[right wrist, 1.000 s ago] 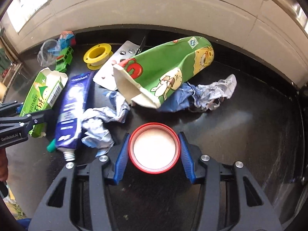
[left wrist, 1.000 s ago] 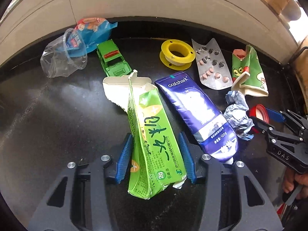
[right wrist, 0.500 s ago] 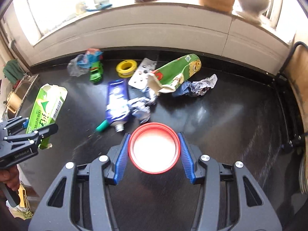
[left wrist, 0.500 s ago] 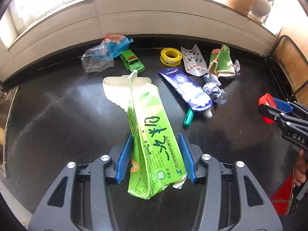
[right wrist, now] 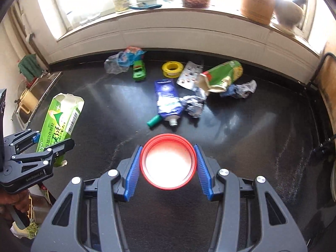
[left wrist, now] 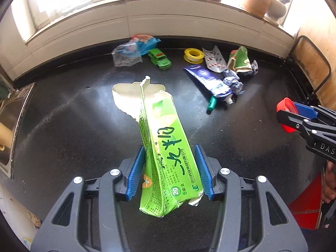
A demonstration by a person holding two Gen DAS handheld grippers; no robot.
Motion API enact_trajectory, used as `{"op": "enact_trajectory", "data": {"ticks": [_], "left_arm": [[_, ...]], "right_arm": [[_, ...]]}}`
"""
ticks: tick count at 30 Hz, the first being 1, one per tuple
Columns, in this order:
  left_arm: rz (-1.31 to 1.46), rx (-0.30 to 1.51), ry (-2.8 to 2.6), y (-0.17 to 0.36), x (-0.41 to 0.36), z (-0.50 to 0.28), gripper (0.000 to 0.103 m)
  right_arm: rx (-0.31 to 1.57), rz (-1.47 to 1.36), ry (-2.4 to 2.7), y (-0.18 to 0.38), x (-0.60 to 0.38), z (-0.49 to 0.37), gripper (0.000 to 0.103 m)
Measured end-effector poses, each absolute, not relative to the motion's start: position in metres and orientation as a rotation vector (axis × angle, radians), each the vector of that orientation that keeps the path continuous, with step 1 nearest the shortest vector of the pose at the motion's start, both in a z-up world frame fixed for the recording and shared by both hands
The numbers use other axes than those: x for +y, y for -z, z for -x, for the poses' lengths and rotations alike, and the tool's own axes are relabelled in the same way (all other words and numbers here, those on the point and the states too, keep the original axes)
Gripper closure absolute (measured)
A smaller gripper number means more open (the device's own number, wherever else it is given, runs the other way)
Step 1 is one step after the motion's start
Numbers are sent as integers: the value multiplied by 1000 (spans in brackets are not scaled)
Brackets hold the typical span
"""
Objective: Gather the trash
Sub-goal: 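Carry carton and lid over the trash bin and open both tools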
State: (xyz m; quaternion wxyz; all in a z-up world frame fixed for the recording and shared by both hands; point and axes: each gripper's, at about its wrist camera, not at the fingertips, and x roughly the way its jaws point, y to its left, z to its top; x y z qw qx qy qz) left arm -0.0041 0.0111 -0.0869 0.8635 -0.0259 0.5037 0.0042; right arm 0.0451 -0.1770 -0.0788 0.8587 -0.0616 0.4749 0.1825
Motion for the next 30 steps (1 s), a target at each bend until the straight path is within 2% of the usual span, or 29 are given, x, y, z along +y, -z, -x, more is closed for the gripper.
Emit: {"op": "enact_trajectory", "data": {"ticks": [6,12,21,30], "left_arm": [[108,1013,-134,78,61,41,55],[206,1011,-326,87,129,115,55],[446,1030,-589,132,214,260,55],[599,1042,-702,187,269,353,55]], "right_arm": [[985,220,-576,71,-97,-37,54],[982,383,-834,79,17,-1,54],[1085,641,-1273,130,180,119,54],[1165,797,-1462,181,285,212,54]]}}
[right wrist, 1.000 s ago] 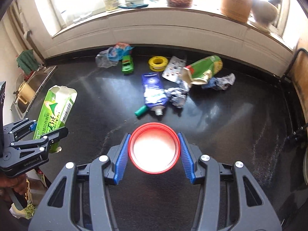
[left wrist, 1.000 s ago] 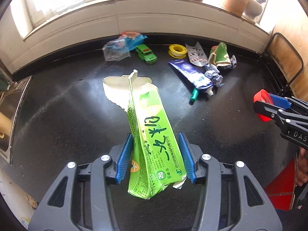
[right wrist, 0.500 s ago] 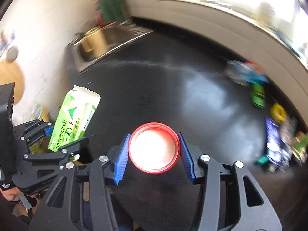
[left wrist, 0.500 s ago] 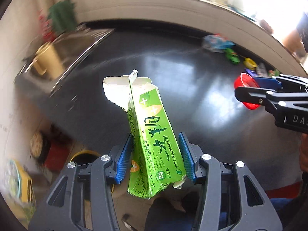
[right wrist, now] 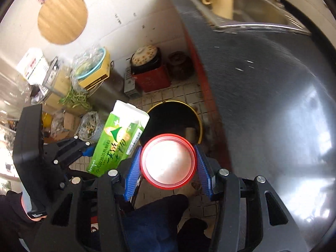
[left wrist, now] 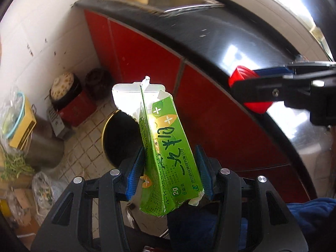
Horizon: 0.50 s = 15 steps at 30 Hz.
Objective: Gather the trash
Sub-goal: 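Carry carton and lid over the trash bin and open both tools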
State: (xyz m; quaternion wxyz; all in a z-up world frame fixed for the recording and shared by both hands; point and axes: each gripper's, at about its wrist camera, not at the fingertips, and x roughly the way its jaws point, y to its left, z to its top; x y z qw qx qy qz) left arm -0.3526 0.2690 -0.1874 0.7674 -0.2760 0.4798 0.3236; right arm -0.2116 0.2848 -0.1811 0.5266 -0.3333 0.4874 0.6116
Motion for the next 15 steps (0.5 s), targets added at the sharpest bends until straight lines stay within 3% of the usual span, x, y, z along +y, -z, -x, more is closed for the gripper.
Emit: {"op": "enact_trajectory", "data": {"ticks": [7,15], "left_arm": [[687,1025,-679,224,307,381,55],[726,1023,-655,238,330,388,54]], "right_arm": [[1249,844,-1459,227,346,237,54],[1231,893,-1453,238,374,247,53]]}}
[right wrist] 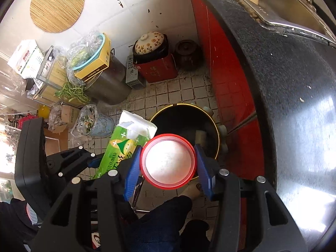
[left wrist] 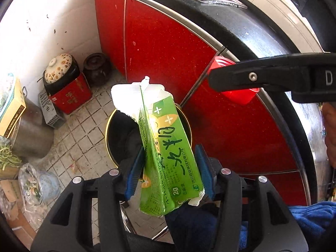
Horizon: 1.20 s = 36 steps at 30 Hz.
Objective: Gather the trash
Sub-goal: 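Carry carton and lid over the trash bin and open both tools, then swing both tools back over the countertop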
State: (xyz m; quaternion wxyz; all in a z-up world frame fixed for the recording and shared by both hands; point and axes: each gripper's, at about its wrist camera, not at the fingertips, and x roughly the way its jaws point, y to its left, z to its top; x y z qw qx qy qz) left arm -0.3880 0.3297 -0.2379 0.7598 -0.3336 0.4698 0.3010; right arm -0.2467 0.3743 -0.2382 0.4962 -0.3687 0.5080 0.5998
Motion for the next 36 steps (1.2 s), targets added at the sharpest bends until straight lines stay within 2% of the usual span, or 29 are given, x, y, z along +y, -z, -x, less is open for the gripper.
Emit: {"op": "enact_trajectory", "data": {"ticks": [2,3,5,10,12,14,20,24,31,36], "left_arm": [[717,1041,-654,240,331,384,50],[711,1048,-659,241,332,383,40],[706,1044,-673,242,335,384,29],[705,1041,-705,236,341,386,21],[697,1034,-720,227,339,385,11],[666,1015,-740,212,335,380,8],[542,1005,-678,163,305,323,7],[443,996,-538,137,270,252,7],[261,992,-178,106,170,108,7],[214,997,-2,90,97,47,7]], "right_arm": [[1230,897,-1449,239,378,247,51],[1236,893,-1448,239,379,246,49],[1239,884,-1448,236,379,244,38],[1212,884,-1448,226,372,236,32],[1190,859,-1449,213,361,228,26],[1157,811,-1438,193,344,213,19],[1029,646,-1308,121,265,148,11],[916,571,-1056,82,181,87,11],[924,320,-631,50,9,-6,11],[919,164,-401,36,-101,-36,11]]}}
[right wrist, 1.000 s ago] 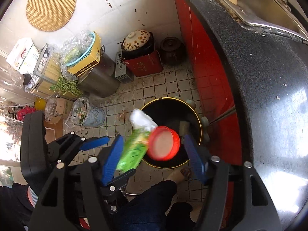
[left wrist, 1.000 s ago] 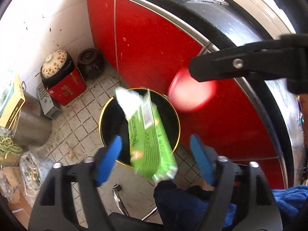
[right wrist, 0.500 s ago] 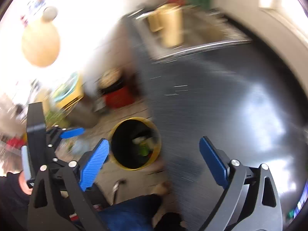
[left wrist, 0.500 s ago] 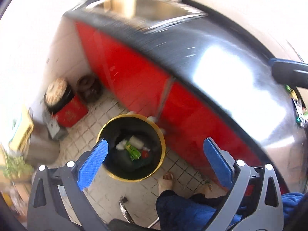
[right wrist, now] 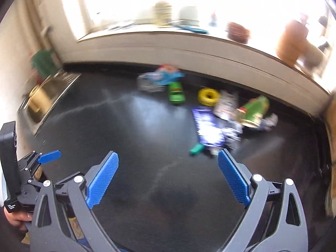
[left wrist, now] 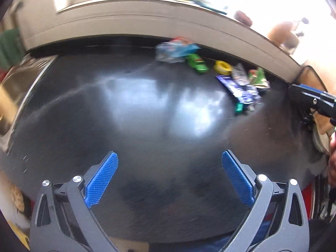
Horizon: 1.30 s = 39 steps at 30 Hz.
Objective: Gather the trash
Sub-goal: 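Swing both tools back over the countertop, then grasp the green toy car with the left tool while the right tool grasps the blue toothpaste tube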
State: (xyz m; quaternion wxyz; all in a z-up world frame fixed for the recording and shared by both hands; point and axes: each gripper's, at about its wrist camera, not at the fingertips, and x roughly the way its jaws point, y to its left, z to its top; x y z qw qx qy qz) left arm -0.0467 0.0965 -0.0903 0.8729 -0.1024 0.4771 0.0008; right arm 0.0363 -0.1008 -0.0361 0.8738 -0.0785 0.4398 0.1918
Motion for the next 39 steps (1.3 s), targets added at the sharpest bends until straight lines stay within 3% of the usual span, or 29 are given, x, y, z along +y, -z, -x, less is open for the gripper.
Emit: {"op": "enact_trajectory", "data": {"ticks": [11,21,32,34,36,39], "left_arm": [[48,1006,170,83,2,-10,7],[103,1034,109,93,16,-61,7],[169,1103,5,144,21,-211,7],[193,1123,-9,157,21,-229,11],[198,1137,-30,167,19,-243,21],[224,1166,-16,182,15,-260,24]], "right_arm": [[936,-6,-272,40,-208,-53,11],[969,37,-350,56,-187,-95,16],[1041,180,-439,108,-132,-149,20],[1062,193,-449,119,-127,-157,20],[1076,206,-457,128,-122,-164,22],[1098,229,-469,141,-115,-175,23]]}}
